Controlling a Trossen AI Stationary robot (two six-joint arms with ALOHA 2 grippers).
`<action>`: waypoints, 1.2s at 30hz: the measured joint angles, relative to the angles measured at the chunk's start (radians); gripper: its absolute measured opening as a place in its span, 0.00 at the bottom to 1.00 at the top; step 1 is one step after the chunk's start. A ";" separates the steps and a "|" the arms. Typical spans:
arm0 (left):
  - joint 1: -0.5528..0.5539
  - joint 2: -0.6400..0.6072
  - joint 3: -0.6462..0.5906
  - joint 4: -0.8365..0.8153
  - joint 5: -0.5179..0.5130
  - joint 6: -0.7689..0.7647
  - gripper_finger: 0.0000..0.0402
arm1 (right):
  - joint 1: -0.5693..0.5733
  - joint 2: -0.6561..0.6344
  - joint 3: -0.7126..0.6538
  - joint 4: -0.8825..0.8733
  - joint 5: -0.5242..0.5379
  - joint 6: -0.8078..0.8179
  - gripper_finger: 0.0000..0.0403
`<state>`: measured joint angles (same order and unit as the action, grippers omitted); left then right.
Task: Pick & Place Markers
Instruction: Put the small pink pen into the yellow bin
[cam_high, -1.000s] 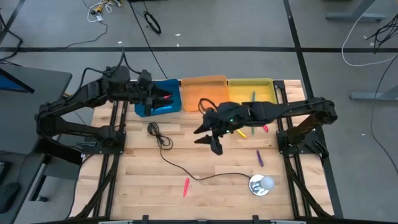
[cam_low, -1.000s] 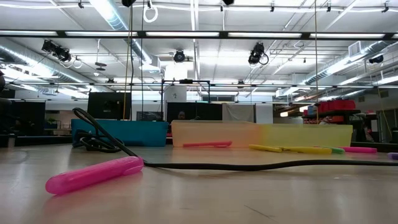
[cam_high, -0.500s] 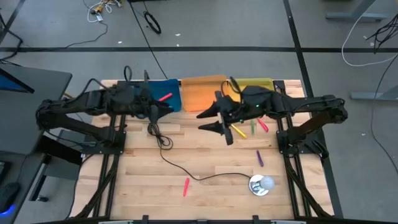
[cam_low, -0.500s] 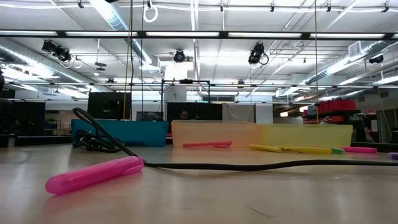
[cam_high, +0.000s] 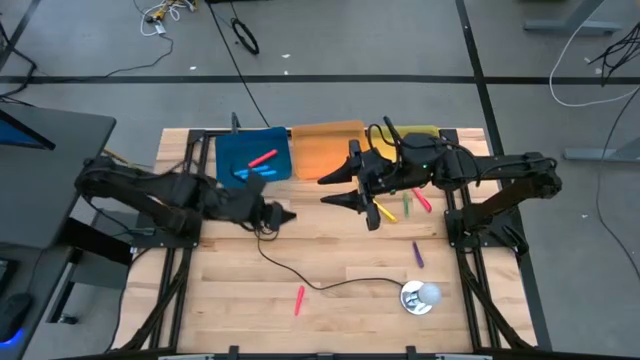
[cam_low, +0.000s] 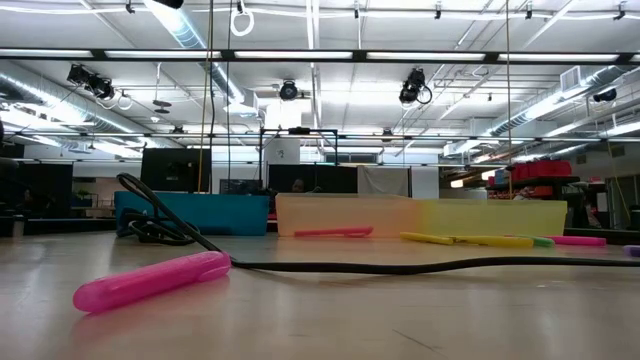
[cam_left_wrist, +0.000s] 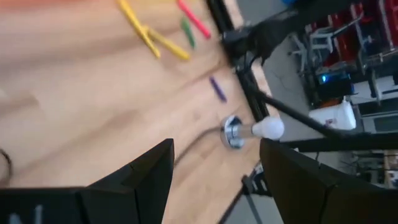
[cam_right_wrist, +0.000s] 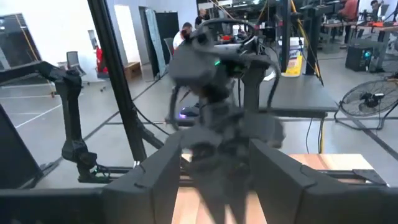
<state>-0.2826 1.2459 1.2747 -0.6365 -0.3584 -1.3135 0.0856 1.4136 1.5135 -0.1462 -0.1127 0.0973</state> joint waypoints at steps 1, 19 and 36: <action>-0.012 0.017 0.000 0.004 0.005 -0.029 0.61 | 0.000 -0.001 0.000 -0.003 -0.001 0.003 0.47; -0.162 0.269 0.001 -0.058 0.204 -0.519 0.60 | 0.000 -0.047 0.000 -0.012 -0.061 0.009 0.47; -0.173 0.627 0.484 -0.606 0.329 -0.588 0.60 | 0.000 -0.048 0.000 -0.020 -0.061 -0.006 0.47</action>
<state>-0.4561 1.8732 1.7582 -1.2422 -0.0290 -1.9011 0.0860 1.3655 1.5135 -0.1661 -0.1734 0.0915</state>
